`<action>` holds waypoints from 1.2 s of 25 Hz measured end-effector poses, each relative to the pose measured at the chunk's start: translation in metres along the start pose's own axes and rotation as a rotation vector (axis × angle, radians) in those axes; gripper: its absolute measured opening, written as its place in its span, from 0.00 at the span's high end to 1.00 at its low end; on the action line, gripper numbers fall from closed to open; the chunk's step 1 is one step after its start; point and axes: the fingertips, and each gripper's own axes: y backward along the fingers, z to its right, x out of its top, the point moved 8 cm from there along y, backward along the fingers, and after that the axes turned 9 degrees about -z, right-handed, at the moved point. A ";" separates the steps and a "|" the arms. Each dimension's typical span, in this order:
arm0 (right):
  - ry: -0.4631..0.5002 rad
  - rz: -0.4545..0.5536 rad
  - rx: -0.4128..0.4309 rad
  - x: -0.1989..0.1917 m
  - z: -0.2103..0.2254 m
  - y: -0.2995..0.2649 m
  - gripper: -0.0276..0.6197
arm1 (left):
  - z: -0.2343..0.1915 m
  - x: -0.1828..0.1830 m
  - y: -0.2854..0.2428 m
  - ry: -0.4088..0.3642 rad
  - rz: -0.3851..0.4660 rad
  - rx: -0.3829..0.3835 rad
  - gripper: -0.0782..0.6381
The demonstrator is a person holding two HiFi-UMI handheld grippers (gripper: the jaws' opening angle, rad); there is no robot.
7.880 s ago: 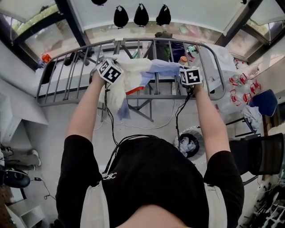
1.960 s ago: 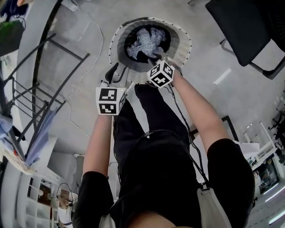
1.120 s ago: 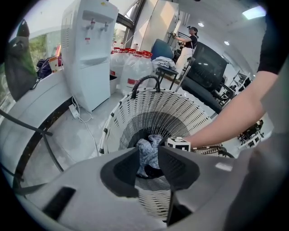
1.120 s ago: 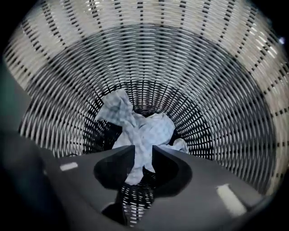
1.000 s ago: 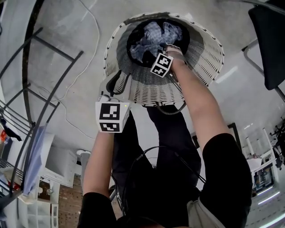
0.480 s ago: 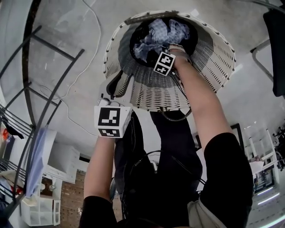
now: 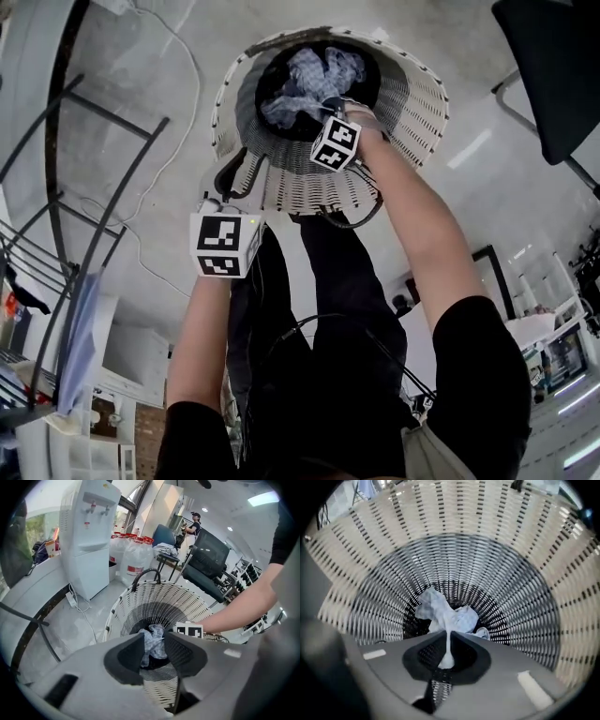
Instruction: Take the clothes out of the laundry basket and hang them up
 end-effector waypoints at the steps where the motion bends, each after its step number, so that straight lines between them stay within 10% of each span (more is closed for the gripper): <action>1: -0.015 0.013 -0.006 0.000 0.001 0.015 0.90 | 0.002 0.002 0.007 -0.010 0.005 -0.007 0.69; 18: -0.537 0.326 -0.269 -0.010 -0.039 0.362 0.90 | 0.037 0.003 0.165 -0.253 0.085 -0.127 0.67; 30: -0.585 0.511 -0.420 0.000 -0.055 0.568 0.91 | 0.040 0.020 0.276 -0.309 0.160 -0.111 0.65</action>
